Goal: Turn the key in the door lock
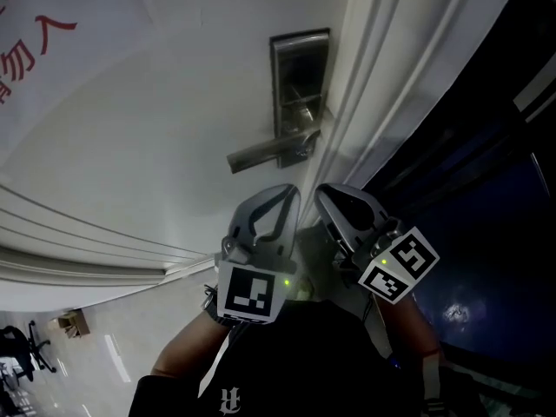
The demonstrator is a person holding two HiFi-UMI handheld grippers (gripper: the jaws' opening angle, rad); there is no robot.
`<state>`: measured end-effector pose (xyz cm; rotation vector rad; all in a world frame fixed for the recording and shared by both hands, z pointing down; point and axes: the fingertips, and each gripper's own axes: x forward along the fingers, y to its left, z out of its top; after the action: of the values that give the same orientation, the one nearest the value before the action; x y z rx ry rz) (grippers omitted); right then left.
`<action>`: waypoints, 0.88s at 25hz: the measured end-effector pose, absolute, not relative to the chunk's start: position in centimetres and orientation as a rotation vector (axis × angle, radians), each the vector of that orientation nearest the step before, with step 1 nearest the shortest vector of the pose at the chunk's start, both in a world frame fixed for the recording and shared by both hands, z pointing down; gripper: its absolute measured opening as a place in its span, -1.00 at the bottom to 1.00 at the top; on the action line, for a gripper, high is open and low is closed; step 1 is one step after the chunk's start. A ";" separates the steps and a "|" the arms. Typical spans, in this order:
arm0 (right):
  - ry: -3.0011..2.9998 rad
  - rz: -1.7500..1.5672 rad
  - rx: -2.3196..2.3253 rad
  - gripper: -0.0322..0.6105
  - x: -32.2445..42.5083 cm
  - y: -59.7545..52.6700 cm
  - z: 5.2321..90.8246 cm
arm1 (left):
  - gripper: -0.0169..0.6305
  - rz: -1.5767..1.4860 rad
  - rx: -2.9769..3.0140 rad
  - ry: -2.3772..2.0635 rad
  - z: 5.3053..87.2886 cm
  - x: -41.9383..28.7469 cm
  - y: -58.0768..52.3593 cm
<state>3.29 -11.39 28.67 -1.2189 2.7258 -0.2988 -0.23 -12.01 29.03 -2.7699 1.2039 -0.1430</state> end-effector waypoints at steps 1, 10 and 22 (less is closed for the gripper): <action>2.726 -0.295 -1.229 -0.85 3.1 -11.4 28.7 | -0.91 -0.104 -2.805 1.234 28.9 -0.7 -12.1; 2.746 -0.247 -1.375 -0.86 2.5 -12.6 29.2 | -0.91 0.064 -2.969 1.282 28.3 -1.5 -12.5; 2.716 -0.286 -1.401 -0.86 2.4 -13.7 29.3 | -0.91 0.091 -2.979 1.257 28.4 -1.7 -13.0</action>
<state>2.38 -13.73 29.32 -1.4014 2.7162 -0.2862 -1.67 -13.05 28.39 -2.9786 1.2574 0.0912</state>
